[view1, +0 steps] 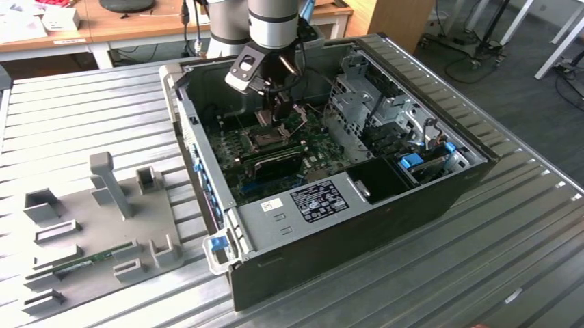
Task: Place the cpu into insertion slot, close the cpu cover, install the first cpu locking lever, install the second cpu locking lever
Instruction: 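Place the cpu into insertion slot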
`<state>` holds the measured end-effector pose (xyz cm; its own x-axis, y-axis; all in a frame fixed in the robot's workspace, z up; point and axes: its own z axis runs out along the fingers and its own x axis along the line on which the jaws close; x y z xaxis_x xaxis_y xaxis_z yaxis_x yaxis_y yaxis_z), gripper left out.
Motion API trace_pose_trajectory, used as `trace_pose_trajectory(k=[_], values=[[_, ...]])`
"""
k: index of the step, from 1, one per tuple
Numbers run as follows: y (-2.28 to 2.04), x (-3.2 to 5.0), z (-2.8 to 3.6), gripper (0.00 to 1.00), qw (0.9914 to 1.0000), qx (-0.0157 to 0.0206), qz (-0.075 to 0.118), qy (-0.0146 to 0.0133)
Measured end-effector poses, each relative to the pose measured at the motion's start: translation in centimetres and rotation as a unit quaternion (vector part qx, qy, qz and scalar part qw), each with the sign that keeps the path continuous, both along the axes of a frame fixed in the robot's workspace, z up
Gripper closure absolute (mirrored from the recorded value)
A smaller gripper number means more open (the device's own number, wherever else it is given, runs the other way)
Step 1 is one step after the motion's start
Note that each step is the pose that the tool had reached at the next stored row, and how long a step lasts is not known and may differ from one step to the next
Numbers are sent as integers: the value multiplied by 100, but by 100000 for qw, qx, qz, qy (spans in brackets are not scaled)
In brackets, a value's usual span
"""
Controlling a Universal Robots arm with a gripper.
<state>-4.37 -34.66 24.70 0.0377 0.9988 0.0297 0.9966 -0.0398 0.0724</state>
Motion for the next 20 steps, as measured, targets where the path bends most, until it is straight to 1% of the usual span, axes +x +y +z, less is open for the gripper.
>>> trace_pose_trajectory(k=[2, 5, 10, 20], values=[[0, 0, -4, 46, 100000, 20, 7, -6], [0, 0, -25, 46, 100000, 40, 21, -8], [0, 0, -58, 46, 99998, 50, 616, -19], [0, -3, -193, 46, 99998, 58, 665, -3]])
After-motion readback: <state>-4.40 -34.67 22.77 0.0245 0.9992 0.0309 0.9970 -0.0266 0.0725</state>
